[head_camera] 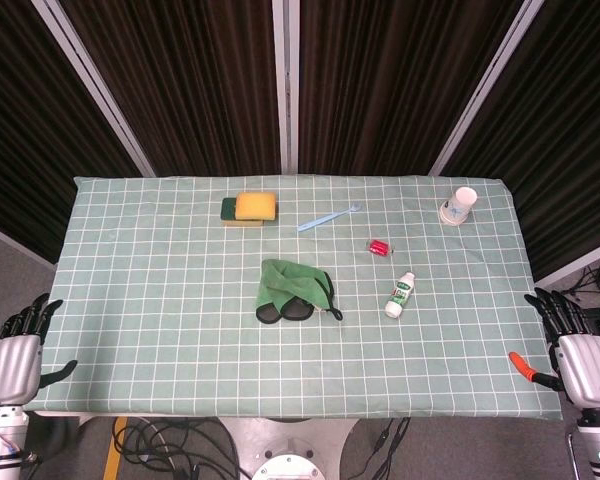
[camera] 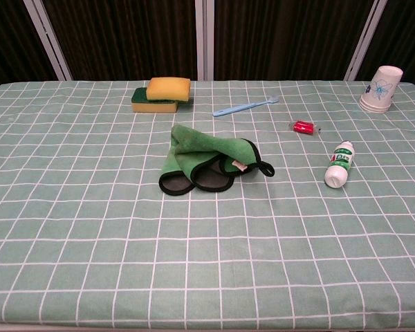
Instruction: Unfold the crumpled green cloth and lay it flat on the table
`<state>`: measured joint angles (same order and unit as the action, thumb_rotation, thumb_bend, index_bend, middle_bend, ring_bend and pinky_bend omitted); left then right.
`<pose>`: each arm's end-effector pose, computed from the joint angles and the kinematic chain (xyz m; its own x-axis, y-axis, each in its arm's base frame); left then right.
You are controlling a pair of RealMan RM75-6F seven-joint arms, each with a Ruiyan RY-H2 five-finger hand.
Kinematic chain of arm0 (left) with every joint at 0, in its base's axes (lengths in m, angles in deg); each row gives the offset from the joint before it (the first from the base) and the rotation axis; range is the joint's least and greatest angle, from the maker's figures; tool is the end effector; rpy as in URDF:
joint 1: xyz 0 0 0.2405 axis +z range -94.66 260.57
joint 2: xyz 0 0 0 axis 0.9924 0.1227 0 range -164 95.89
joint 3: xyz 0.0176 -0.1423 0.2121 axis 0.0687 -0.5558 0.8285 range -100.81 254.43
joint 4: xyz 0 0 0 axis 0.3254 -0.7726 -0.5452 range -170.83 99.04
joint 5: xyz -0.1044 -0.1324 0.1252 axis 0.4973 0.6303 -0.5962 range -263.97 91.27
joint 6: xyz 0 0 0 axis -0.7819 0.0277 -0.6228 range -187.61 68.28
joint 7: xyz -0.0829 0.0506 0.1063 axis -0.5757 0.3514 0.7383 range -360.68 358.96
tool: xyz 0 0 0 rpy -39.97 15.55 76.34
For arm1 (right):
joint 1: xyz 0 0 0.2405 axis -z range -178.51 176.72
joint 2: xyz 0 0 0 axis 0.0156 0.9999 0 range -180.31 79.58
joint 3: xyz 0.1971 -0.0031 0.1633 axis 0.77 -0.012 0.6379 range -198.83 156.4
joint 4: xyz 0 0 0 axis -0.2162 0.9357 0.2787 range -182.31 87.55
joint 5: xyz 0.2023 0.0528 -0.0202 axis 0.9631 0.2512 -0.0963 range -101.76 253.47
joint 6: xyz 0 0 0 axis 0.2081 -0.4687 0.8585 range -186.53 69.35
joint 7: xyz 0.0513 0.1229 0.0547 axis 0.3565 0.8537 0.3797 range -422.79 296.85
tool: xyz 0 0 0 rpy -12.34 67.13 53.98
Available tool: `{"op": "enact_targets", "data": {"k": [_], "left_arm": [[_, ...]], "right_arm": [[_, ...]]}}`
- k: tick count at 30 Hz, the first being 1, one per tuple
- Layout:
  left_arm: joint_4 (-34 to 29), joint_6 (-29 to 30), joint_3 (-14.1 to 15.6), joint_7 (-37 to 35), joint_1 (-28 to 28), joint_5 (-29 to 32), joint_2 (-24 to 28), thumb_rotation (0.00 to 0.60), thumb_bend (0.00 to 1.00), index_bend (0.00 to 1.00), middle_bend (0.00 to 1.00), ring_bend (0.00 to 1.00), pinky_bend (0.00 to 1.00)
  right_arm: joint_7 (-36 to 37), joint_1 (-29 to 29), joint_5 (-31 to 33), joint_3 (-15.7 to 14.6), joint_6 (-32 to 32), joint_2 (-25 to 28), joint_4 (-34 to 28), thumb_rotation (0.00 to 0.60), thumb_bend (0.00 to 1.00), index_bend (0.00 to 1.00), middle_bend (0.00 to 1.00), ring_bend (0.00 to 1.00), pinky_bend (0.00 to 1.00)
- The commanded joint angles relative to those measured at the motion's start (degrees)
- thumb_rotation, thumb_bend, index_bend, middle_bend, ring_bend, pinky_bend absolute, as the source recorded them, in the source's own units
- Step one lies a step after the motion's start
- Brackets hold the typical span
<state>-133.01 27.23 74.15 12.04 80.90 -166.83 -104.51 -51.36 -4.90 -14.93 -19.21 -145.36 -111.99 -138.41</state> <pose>-0.3034 0.1629 0.1250 0.4184 0.0277 0.9078 0.9000 0.1218 -0.4185 -0.3098 -0.1733 0.1719 0.2728 -0.0047 0.9621 -0.9593 -0.0771 0.2716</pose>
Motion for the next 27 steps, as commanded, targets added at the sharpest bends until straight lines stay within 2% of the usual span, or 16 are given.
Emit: {"op": "enact_targets", "data": {"k": [1,10,16,22,27], "left_arm": [[0.07,-0.3,-0.07,-0.02,-0.1,0.29,-0.01,0.6,0.04,0.2,0.18,0.17,0.2],[-0.4,0.1,-0.25,-0.28,-0.06,-0.09,0.14,0.6,0.04,0.2,0.18,0.17,0.2],[-0.71,0.16,-0.22,-0.71,0.08,-0.09,0.34,0.6,0.04,0.2,0.18,0.17,0.2],[-0.23,-0.05,-0.06,-1.25,0.18,-0.05,0.26,0.6,0.04,0.2,0.18,0.17,0.2],[-0.38,-0.13,-0.36,-1.26,-0.01,0.04,0.24,0.6,0.04,0.2,0.18,0.17,0.2]], "right_arm": [[0.0,-0.05,0.06,0.0,0.11,-0.04,-0.01,0.579,0.13,0.13,0.07,0.03,0.09],[0.16,-0.34,-0.25,0.03,0.26,0.22,0.14,0.581,0.13,0.14,0.07,0.03,0.09],[-1.63,-2.04,-0.36,0.55,2.27,-0.22,0.31,0.595,0.13,0.19,0.08,0.03,0.09],[-4.32,-7.18,-0.93,1.84,8.29,-2.68,0.38,0.6,0.13,0.24,0.1,0.04,0.09],[-7.52,-13.32,-0.75,3.39,15.42,-7.09,1.36,0.599,0.13,0.25,0.1,0.05,0.09]]}}
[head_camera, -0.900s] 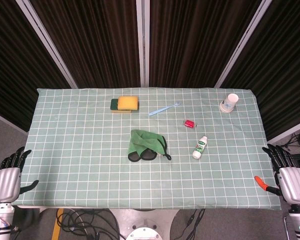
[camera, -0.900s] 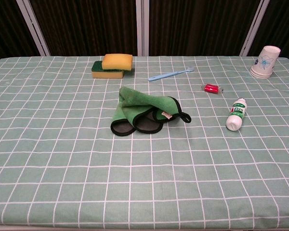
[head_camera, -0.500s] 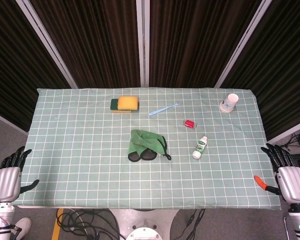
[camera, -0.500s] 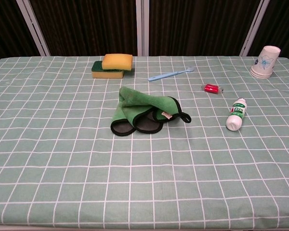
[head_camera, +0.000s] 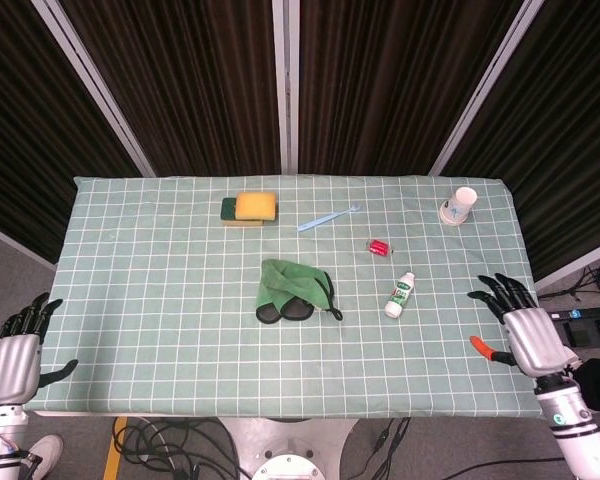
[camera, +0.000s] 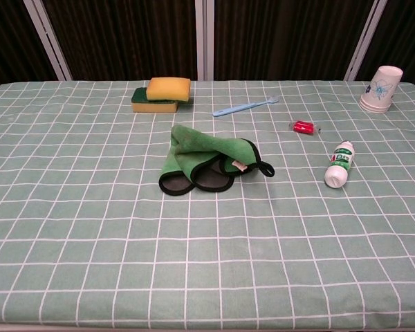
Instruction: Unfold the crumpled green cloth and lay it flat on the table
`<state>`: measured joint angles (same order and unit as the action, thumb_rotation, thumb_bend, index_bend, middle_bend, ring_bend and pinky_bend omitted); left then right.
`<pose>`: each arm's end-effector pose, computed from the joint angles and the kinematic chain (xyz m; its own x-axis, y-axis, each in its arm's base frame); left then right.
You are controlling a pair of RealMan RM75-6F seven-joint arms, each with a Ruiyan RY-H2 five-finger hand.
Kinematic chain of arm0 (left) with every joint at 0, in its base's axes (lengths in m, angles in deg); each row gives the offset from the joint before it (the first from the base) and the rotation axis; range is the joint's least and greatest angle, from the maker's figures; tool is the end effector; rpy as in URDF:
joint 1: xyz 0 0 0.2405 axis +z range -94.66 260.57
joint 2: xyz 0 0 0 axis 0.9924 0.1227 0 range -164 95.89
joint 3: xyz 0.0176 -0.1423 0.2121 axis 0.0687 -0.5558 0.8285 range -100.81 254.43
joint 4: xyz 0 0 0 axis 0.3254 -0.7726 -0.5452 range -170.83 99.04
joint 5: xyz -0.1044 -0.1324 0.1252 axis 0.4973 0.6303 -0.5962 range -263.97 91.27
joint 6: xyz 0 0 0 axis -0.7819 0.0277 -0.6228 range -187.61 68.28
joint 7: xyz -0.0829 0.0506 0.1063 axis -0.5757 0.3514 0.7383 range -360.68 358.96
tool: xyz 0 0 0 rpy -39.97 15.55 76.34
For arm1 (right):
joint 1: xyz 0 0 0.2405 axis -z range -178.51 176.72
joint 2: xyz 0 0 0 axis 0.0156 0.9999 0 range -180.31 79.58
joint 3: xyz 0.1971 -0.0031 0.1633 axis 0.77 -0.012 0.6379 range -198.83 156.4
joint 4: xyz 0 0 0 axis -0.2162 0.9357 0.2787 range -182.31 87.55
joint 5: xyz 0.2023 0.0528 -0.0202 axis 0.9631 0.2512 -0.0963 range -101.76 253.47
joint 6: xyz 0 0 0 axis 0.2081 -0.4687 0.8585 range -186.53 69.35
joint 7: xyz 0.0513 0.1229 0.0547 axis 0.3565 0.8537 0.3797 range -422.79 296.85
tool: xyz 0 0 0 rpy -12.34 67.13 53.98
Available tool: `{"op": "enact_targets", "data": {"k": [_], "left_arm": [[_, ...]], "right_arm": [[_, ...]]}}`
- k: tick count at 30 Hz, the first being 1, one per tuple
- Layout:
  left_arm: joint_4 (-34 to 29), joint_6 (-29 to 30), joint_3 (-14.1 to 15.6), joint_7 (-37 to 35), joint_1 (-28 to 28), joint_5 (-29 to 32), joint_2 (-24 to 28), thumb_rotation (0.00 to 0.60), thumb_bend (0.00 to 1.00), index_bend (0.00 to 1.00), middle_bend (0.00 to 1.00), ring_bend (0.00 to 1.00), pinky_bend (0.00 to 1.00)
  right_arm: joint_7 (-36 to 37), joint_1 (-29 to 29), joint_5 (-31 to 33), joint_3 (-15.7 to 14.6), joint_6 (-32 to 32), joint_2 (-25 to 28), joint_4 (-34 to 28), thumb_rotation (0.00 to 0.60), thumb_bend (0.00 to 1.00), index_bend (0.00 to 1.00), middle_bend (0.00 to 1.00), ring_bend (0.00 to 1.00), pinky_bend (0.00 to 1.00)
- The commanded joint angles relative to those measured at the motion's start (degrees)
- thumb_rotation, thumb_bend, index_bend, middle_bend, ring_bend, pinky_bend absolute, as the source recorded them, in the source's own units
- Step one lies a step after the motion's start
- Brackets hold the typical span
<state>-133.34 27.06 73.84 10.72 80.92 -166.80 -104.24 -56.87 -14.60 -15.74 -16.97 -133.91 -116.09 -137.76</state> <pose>-0.3027 0.1639 0.1265 0.3961 0.0226 0.9179 0.9101 0.1227 -0.3957 -0.2786 -0.2296 0.1287 0.3402 -0.1053 0.9344 -0.9217 -0.2341 0.3092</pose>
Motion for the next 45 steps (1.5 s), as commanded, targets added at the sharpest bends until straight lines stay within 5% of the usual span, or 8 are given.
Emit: {"op": "enact_targets", "data": {"k": [1,10,24,35,45], "left_arm": [[-0.09,0.04,-0.06,0.1,-0.02,0.01,-0.02,0.6,0.04,0.2,0.18,0.17,0.2],[-0.28,0.06,-0.28,0.04,0.06,0.51,0.15,0.6,0.04,0.2,0.18,0.17,0.2],[0.4,0.1,-0.6,-1.1,0.35,1.28,0.38,0.6,0.04,0.2,0.18,0.17,0.2],[0.91,-0.5,-1.13,-1.37,0.13,2.43,0.29,0.6,0.04,0.2,0.18,0.17,0.2],[1.61,-0.53,-1.11,-1.98,0.29,2.66,0.27,0.6,0.04,0.2,0.18,0.17,0.2]], "right_arm": [[-2.17,-4.74,0.32,1.38,5.43,-3.95,0.99,0.6,0.13,0.25,0.1,0.05,0.09],[-7.32,-14.54,3.68,3.55,16.63,-15.83,7.96,0.599,0.07,0.25,0.1,0.05,0.09],[-10.53,-25.6,9.57,8.01,24.36,-31.22,22.99,0.599,0.1,0.26,0.1,0.05,0.09],[-8.05,-32.29,10.33,9.19,26.56,-39.82,33.89,0.6,0.12,0.28,0.1,0.05,0.09],[-4.8,-33.76,7.6,7.42,23.08,-41.26,34.23,0.6,0.13,0.3,0.12,0.06,0.09]]}}
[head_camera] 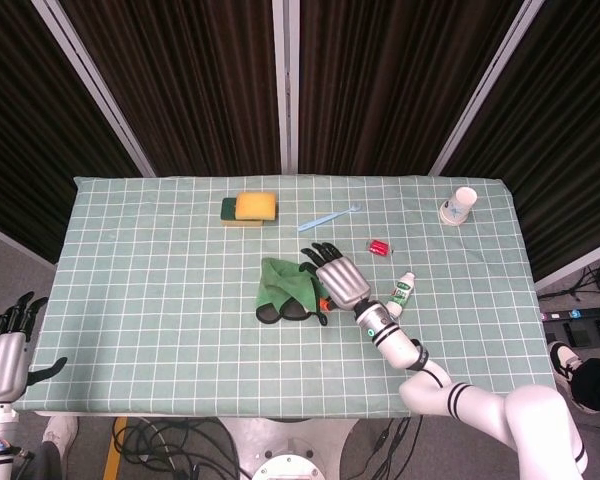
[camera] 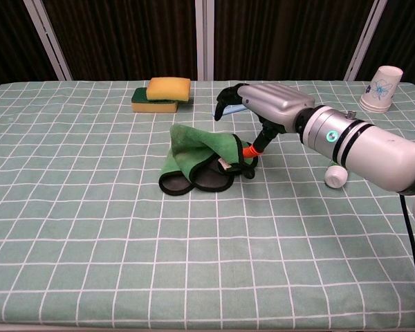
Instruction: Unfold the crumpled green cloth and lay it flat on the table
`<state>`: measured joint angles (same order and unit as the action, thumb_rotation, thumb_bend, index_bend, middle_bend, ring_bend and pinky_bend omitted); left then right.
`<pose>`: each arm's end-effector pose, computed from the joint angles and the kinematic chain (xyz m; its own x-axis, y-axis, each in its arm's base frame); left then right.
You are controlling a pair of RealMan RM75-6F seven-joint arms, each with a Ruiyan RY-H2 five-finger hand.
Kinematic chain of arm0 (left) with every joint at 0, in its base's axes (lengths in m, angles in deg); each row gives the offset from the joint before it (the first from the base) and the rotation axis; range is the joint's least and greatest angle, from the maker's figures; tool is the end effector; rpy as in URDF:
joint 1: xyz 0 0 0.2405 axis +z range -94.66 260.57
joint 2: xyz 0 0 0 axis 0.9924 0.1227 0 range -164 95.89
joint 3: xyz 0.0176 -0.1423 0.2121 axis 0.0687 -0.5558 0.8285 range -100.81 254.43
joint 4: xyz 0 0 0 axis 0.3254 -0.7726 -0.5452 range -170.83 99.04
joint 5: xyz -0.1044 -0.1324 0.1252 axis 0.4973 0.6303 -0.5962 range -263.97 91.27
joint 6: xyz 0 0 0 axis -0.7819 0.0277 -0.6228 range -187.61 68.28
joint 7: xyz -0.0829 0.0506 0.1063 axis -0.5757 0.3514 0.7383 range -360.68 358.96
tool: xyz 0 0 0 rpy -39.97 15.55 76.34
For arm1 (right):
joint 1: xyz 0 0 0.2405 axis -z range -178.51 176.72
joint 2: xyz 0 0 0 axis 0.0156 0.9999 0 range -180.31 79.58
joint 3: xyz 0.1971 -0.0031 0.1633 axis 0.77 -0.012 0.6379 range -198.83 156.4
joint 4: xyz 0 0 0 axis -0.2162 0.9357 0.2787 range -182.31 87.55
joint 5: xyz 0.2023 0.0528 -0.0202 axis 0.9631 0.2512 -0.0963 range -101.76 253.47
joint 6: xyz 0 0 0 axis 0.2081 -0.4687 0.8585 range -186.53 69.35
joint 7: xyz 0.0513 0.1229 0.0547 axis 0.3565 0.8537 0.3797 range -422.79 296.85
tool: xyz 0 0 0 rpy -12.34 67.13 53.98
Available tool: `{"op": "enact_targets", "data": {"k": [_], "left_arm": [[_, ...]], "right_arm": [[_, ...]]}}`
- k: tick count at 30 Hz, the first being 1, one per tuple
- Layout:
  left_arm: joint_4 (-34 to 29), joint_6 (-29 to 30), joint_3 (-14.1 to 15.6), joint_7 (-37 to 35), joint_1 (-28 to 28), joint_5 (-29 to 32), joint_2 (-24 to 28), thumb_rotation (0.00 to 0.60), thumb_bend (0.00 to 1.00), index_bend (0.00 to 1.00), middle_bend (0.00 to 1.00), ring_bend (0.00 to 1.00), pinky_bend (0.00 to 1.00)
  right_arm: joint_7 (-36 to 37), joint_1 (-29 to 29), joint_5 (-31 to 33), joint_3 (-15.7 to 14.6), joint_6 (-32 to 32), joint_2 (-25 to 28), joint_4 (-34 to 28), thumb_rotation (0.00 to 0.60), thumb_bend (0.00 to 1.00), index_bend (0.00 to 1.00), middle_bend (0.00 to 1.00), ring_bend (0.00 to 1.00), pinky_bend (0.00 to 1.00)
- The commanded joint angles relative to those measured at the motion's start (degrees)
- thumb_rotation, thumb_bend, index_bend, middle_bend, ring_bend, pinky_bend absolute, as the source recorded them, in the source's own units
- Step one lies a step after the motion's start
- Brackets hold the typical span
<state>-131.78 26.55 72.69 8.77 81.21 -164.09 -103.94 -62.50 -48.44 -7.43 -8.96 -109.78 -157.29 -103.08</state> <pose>-0.3153 0.1657 0.1333 0.3892 0.0154 0.9210 0.9058 0.1754 -0.3857 -0.1219 -0.3703 -0.0889 0.4218 -0.2216 0.8792 -0.8078 -0.5323 0.2534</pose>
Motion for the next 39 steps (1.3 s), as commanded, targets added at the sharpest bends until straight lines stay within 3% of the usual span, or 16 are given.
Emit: {"op": "enact_targets", "data": {"k": [1,10,19,25,30,35,39], "left_arm": [[0.11,-0.05,0.06,-0.04,-0.02,-0.09,-0.05,0.6,0.04,0.2,0.18,0.17,0.2],[0.55,-0.43,-0.03,-0.28,-0.22,0.03,-0.24,0.6,0.04,0.2,0.18,0.17,0.2],[0.61,-0.53,0.06,-0.78,-0.08,0.2,-0.2,0.6,0.04,0.2,0.18,0.17,0.2],[0.43,-0.5,0.09,-1.35,0.1,0.27,0.13,0.6,0.04,0.2,0.18,0.17,0.2],[0.88,-0.97,-0.06,-2.02,-0.45,-0.33,-0.03,0.6,0.04,0.2,0.18,0.17,0.2],[2.39,-2.81,-1.05,-4.84,-2.55,-1.67,-0.88,0.6,0.04,0.2,0.18,0.17,0.2],[3.09,-5.51,-2.39,-10.14,-5.22,-2.83,-1.3,0.6,0.04,0.2,0.18,0.17,0.2]], "right_arm": [[1.23,0.11,-1.04,-0.84,-1.53,-0.07,-0.62,0.6,0.13,0.3,0.12,0.06,0.09],[3.12,-0.94,-3.41,-2.07,-4.48,-1.01,-1.04,0.6,0.15,0.31,0.13,0.08,0.09],[5.48,-2.14,-5.24,-3.33,-5.94,-2.49,0.38,0.6,0.26,0.31,0.13,0.1,0.09],[6.78,-2.8,-5.64,-3.47,-6.89,-4.15,2.08,0.6,0.36,0.46,0.15,0.12,0.1],[7.39,-3.45,-5.76,-2.83,-8.32,-5.45,3.64,0.6,0.41,0.67,0.22,0.16,0.13],[6.12,-3.93,-4.66,-0.79,-9.71,-5.02,2.79,0.6,0.45,0.76,0.25,0.18,0.13],[4.68,-4.38,-2.83,2.03,-10.46,-3.14,0.3,0.6,0.45,0.77,0.26,0.18,0.13]]}}
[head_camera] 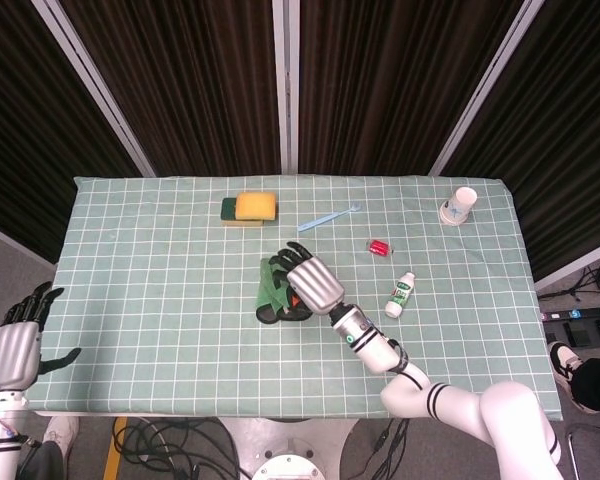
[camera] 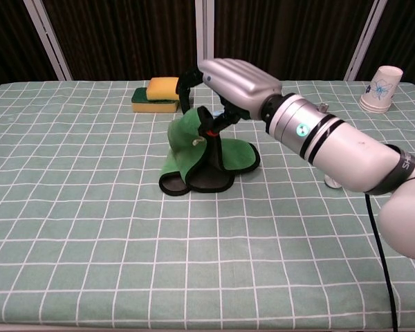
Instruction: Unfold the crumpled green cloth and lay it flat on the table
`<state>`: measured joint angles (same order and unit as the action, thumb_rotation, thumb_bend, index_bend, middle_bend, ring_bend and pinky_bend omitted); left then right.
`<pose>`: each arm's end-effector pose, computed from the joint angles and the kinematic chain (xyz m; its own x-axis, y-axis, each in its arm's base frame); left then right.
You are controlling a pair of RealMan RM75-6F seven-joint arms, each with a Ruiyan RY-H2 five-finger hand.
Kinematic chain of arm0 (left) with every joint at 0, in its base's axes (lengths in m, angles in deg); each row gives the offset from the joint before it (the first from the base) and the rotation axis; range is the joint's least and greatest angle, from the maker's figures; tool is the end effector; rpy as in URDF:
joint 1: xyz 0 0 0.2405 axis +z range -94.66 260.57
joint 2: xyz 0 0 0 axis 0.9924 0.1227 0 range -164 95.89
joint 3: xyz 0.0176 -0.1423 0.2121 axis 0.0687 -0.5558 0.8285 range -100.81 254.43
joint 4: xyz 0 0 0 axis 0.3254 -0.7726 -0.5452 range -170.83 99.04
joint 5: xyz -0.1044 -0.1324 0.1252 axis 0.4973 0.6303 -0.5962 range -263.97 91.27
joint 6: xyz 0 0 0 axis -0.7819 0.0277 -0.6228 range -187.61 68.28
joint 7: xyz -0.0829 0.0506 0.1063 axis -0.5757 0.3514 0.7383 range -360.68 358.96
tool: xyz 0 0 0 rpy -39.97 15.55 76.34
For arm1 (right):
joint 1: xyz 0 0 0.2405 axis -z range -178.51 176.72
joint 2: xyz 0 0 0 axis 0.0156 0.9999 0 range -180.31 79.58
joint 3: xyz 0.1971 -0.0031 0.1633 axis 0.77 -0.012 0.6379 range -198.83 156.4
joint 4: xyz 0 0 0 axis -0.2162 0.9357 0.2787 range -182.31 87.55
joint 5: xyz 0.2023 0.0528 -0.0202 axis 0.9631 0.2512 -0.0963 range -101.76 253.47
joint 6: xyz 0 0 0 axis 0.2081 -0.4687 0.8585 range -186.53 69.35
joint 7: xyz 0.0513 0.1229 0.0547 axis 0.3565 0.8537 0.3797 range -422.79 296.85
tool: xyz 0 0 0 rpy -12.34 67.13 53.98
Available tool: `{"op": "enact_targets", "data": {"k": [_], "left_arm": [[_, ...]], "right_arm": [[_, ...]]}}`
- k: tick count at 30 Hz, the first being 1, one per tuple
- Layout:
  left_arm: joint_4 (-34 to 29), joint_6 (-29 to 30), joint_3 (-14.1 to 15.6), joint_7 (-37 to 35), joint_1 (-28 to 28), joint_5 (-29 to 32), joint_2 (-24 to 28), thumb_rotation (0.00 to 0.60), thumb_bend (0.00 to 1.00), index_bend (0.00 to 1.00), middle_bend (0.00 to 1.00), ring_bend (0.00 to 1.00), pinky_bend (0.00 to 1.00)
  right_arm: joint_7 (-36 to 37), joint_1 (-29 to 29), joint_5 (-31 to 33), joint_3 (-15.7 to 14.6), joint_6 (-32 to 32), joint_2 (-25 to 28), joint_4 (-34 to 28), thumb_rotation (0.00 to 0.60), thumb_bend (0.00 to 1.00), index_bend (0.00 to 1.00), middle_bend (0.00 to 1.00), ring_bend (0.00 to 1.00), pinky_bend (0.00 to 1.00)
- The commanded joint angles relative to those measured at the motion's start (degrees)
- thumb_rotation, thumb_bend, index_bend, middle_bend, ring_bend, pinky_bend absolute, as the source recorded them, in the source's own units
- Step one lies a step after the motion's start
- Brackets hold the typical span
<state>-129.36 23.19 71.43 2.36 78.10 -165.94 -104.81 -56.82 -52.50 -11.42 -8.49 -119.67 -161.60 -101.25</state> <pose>-0.3090 0.1883 0.1260 0.3059 0.0128 0.9520 0.9476 0.0926 -0.3058 -0.0692 -0.3639 -0.0901 0.2704 -0.1285 0.9541 -0.7652 -0.6301 0.1320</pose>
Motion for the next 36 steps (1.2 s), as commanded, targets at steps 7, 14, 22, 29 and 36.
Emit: {"op": "enact_targets", "data": {"k": [7,14,22,29,36], "left_arm": [[3.15,-6.96,-4.55,-11.63,-7.92,-1.48,-3.17,0.6,0.03,0.24,0.18,0.17,0.2],[6.78,-12.2,-9.25,-21.15,-13.95,2.24,-9.66,0.6,0.01,0.33,0.18,0.19,0.22],[11.12,-20.58,-10.79,-29.09,-20.21,3.79,-12.82,0.6,0.01,0.35,0.18,0.19,0.25],[12.67,-25.58,-11.01,-33.03,-22.95,6.57,-14.44,0.6,0.01,0.35,0.18,0.19,0.25],[13.07,-32.13,-10.86,-34.42,-24.82,11.99,-15.18,0.6,0.0,0.36,0.18,0.19,0.25]], "right_arm": [[-9.29,-1.18,5.73,7.0,-1.04,5.37,-7.69,0.6,0.45,0.72,0.26,0.18,0.13],[-22.31,-2.79,8.92,10.75,-2.83,8.14,-12.79,0.6,0.45,0.7,0.25,0.17,0.13],[-32.34,-2.82,11.15,12.49,-7.51,8.74,-16.14,0.6,0.45,0.7,0.26,0.16,0.13],[-37.19,-5.49,13.57,12.22,-5.23,7.09,-17.8,0.6,0.45,0.7,0.25,0.16,0.13],[-42.75,-10.54,18.3,13.27,-2.37,0.06,-14.24,0.6,0.45,0.69,0.25,0.15,0.13]]}}
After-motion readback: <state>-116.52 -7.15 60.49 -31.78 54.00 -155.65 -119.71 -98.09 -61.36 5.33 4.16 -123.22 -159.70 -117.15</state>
